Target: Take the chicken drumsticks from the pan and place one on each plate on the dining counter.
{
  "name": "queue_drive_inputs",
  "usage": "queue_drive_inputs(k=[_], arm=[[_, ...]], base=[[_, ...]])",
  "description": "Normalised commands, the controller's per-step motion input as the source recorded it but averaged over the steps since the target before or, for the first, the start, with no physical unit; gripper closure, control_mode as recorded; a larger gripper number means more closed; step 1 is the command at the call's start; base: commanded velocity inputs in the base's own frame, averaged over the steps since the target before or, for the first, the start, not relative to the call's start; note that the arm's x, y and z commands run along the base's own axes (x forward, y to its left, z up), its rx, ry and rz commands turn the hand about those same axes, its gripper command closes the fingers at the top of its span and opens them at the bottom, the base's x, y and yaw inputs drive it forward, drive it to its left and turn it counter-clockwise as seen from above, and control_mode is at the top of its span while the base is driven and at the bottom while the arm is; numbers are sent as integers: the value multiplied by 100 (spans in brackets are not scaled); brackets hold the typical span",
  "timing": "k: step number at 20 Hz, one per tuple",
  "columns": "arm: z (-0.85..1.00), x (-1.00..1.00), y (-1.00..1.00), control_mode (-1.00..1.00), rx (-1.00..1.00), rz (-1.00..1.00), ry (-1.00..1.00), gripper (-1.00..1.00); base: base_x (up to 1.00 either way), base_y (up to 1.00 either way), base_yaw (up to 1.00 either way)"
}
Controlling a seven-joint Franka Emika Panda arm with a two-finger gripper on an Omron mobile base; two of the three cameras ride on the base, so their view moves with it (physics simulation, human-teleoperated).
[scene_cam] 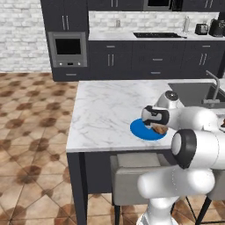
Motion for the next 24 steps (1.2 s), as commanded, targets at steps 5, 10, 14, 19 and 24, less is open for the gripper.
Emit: queue_drive_inputs(k=[5, 10, 14, 19, 24], arm=[[-13, 22, 0, -100, 2, -3, 0, 100], [-14, 16, 0, -100, 0, -2, 2, 100], [-13, 14, 0, -100, 1, -1, 1, 100], [-12, 16, 0, -100, 1, -1, 1, 100], [-6, 12, 0, -100, 2, 0, 0, 100]], base=[[0, 0, 0], [0, 0, 0], [0, 0, 0], [0, 0, 0], [0, 0, 0]])
